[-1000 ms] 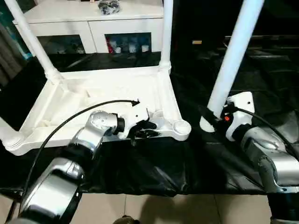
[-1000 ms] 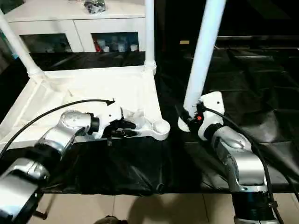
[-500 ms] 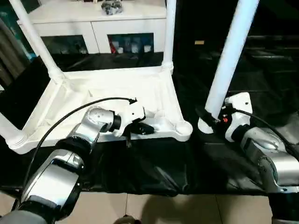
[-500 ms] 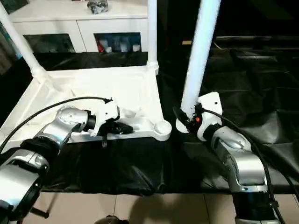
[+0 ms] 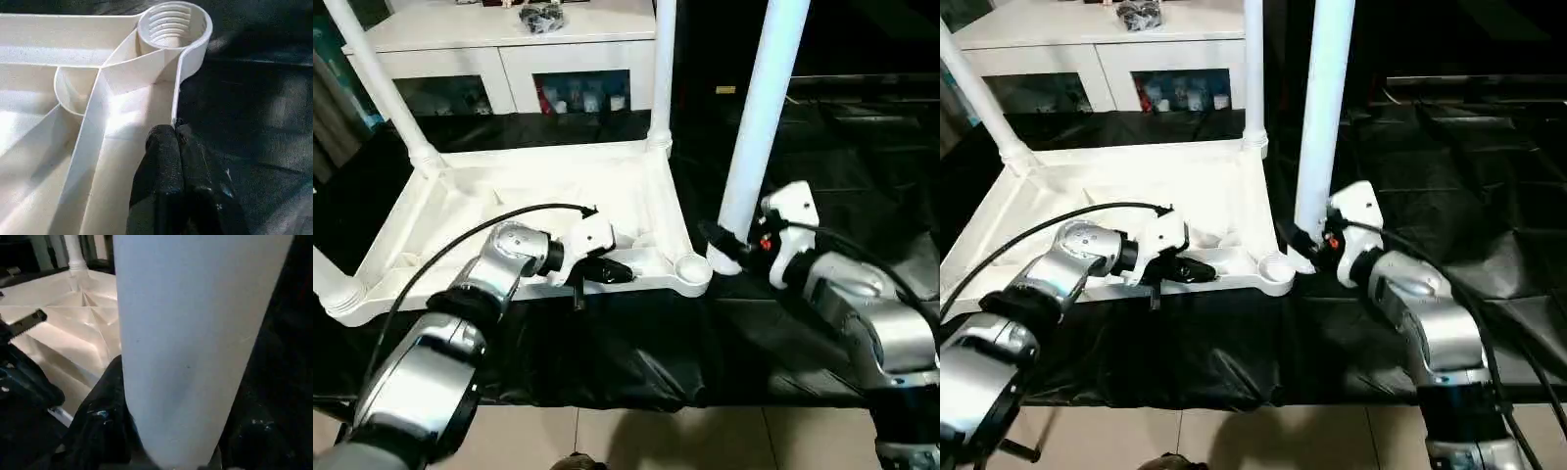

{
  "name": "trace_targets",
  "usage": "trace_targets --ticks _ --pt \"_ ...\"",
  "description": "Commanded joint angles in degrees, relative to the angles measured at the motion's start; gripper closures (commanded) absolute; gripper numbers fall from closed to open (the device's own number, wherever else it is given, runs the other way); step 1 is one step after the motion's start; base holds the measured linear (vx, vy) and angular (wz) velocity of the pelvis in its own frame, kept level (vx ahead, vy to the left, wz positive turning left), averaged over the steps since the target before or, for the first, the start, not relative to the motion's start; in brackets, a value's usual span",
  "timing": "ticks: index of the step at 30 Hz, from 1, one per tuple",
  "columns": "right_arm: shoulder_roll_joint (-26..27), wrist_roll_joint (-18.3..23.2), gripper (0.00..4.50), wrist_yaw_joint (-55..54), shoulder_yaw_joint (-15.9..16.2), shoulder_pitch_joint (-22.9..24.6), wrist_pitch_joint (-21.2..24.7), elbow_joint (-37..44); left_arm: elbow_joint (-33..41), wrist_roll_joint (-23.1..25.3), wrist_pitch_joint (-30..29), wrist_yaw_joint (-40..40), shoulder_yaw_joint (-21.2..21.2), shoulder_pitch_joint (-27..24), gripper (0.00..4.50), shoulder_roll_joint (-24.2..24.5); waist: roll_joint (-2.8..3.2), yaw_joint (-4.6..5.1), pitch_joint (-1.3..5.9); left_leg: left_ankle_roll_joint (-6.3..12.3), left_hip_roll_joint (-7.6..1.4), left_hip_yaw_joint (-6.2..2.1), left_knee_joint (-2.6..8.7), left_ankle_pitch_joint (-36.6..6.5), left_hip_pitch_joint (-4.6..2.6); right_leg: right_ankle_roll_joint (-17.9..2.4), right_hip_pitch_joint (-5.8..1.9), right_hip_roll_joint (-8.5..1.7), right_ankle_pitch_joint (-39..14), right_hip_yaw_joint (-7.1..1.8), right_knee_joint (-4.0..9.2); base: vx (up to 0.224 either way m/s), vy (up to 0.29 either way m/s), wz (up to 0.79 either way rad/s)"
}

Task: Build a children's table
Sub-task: Insert table leg to table base

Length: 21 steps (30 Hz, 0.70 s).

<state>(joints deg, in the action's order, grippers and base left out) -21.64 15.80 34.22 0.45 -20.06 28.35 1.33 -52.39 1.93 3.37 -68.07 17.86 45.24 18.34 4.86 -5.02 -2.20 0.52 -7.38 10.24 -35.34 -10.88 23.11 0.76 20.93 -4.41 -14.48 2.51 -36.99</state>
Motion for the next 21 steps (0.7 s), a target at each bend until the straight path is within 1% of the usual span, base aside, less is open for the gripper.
trace_targets --ticks 1,2,3,4,5,6,8,9,10,11,12,13,14,15,16,17,18,20,21 --pt "-0.5 0.8 2.60 0.8 -0.2 -1.1 -0.7 -0.8 1.0 1.1 -0.9 -2.1 2.1 -2.7 4.50 0.2 -0.77 -0.07 3.19 1.94 -6.33 -2.80 4.93 -11.4 -1.75 -17.3 -1.63 -6.18 3.0 -2.89 4.33 0.000 0.000 0.00" --pt "-0.6 0.9 2.60 0.9 -0.2 -1.2 -0.8 -0.9 2.0 0.8 -0.6 -2.3 1.9 -3.1 4.50 0.1 -0.76 -0.17 3.25 1.99 -6.35 -2.80 4.90 -11.2 -1.69 -17.3 -1.72 -6.28 3.2 -2.91 4.31 0.000 0.000 0.00" --pt "-0.6 0.7 2.60 1.1 -0.2 -1.4 -1.1 -1.4 2.3 0.5 2.9 -1.6 1.4 -3.2 4.17 -0.4 -0.44 -0.22 3.25 1.97 -6.26 -2.79 4.88 -11.1 -1.68 -17.2 -1.63 -6.15 3.5 -2.84 4.28 0.000 0.000 0.00" --pt "-0.6 0.6 2.60 1.1 -0.2 -1.4 -1.2 -1.6 1.5 0.4 4.1 -0.8 0.9 -2.8 4.08 -0.7 -0.49 -0.22 3.23 1.98 -6.32 -2.85 4.93 -11.3 -1.69 -17.1 -1.59 -6.14 3.3 -2.85 4.43 0.000 0.000 0.00" --pt "-0.5 0.5 2.60 1.2 -0.2 -1.5 -1.2 -1.7 1.6 0.4 4.3 -0.2 0.5 -2.7 4.08 -0.9 -0.53 -0.28 3.29 1.58 -6.37 -2.77 5.00 -11.9 -1.89 -17.1 -1.53 -6.04 3.6 -2.84 4.37 0.000 0.000 0.00" --pt "-0.5 0.5 2.60 1.2 -0.2 -1.5 -1.2 -1.7 1.6 0.3 4.2 -0.3 0.5 -2.7 4.08 -0.9 -0.53 -0.35 3.27 1.50 -6.37 -2.72 5.01 -12.0 -1.94 -17.1 -1.46 -5.98 3.7 -2.83 4.37 0.000 0.000 0.00" --pt "-0.3 0.5 2.60 1.2 -0.2 -1.3 -1.2 -1.4 2.1 0.2 4.0 -0.3 0.2 -2.6 3.73 -0.8 -0.19 -0.42 3.18 0.67 -6.39 -2.82 5.27 -13.3 -1.91 -16.8 -1.47 -5.97 3.4 -2.83 4.39 0.000 0.000 0.00" --pt "-0.2 0.6 2.60 1.3 -0.2 -1.1 -1.2 -1.1 2.1 0.5 5.1 0.1 0.1 -2.6 3.73 -0.7 -0.13 -0.44 3.19 0.50 -6.36 -2.86 5.24 -13.5 -1.91 -16.7 -1.49 -6.03 3.3 -2.84 4.38 0.000 0.000 0.00" --pt "-0.2 0.6 2.60 1.3 -0.2 -1.1 -1.2 -1.1 2.1 0.5 5.1 0.1 0.1 -2.6 3.65 -0.7 -0.21 -0.39 3.17 0.36 -6.36 -2.85 5.28 -13.7 -1.90 -16.7 -1.54 -6.06 3.2 -2.87 4.41 0.000 0.000 0.00" --pt "-0.1 0.8 2.60 1.3 -0.4 -0.7 -1.3 -0.7 1.7 0.4 5.6 -0.9 0.1 -2.2 3.63 -0.6 -0.12 -0.39 3.13 0.29 -6.32 -2.87 5.26 -13.4 -1.78 -16.7 -1.58 -6.13 3.5 -2.91 4.39 0.000 0.000 0.00" --pt "-0.1 0.8 2.60 1.3 -0.5 -0.5 -1.3 -0.6 1.4 0.3 5.2 -1.7 0.0 -1.9 3.60 -0.6 -0.18 -0.35 3.13 0.31 -6.28 -2.81 5.25 -13.4 -1.81 -16.7 -1.58 -6.12 3.5 -2.91 4.46 0.000 0.000 0.00" --pt "-0.1 0.8 2.60 1.3 -0.5 -0.4 -1.4 -0.6 1.2 0.2 5.2 -2.0 0.0 -1.9 3.52 -0.6 -0.07 -0.33 3.16 0.38 -6.26 -2.82 5.20 -13.1 -1.75 -16.8 -1.63 -6.15 3.6 -2.89 4.39 0.000 0.000 0.00" --pt "-0.1 0.8 2.60 1.2 -0.5 -0.1 -1.5 -0.6 0.1 0.7 6.1 -2.1 0.0 -1.3 3.35 -0.6 -0.14 -0.31 3.13 0.49 -6.26 -2.79 5.21 -13.0 -1.76 -16.7 -1.58 -6.12 3.5 -2.88 4.43 0.000 0.000 0.00" --pt "-0.1 0.8 2.60 1.2 -0.5 0.1 -1.5 -0.5 -1.0 1.4 7.3 -1.6 0.2 -0.9 3.26 -0.6 -0.05 -0.27 3.17 0.59 -6.23 -2.79 5.14 -12.8 -1.77 -16.8 -1.62 -6.11 3.7 -2.91 4.43 0.000 0.000 0.00" --pt "-0.1 0.7 2.60 1.1 -0.6 0.2 -1.4 -0.4 -1.7 1.9 8.0 -1.1 0.3 -0.5 3.21 -0.5 0.31 -0.28 3.19 0.61 -6.22 -2.83 5.11 -12.6 -1.77 -16.7 -1.58 -6.09 4.0 -2.89 4.43 0.000 0.000 0.00" --pt "-0.1 0.7 2.60 1.1 -0.6 0.3 -1.4 -0.3 -2.4 2.4 8.6 -0.6 0.5 -0.2 3.16 -0.4 0.04 -0.20 3.16 0.70 -6.26 -2.81 5.18 -12.9 -1.82 -16.7 -1.63 -6.03 4.2 -2.88 4.45 0.000 0.000 0.00" --pt "-0.1 0.7 2.60 1.0 -0.6 0.4 -1.3 -0.2 -3.0 3.0 9.7 0.5 0.6 0.0 3.08 -0.4 0.28 -0.15 3.13 0.72 -6.20 -2.83 5.12 -12.9 -1.77 -16.7 -1.60 -6.01 4.1 -2.88 4.44 0.000 0.000 0.00" --pt "-0.1 0.9 2.60 0.9 -0.6 0.7 -1.1 0.3 -4.6 3.3 10.7 1.9 0.3 0.6 3.02 -0.7 0.21 -0.04 3.09 0.79 -6.23 -2.86 5.12 -13.0 -1.71 -16.6 -1.78 -6.11 4.0 -2.95 4.49 0.000 0.000 0.00" --pt "-0.2 1.0 2.60 1.0 -0.8 1.1 -0.7 1.0 -5.9 3.3 11.2 2.7 -0.3 1.2 3.02 -0.8 0.55 -0.08 3.18 1.26 -6.18 -2.84 4.95 -11.7 -1.64 -16.7 -1.80 -6.09 5.2 -2.90 4.39 0.000 0.000 0.00"
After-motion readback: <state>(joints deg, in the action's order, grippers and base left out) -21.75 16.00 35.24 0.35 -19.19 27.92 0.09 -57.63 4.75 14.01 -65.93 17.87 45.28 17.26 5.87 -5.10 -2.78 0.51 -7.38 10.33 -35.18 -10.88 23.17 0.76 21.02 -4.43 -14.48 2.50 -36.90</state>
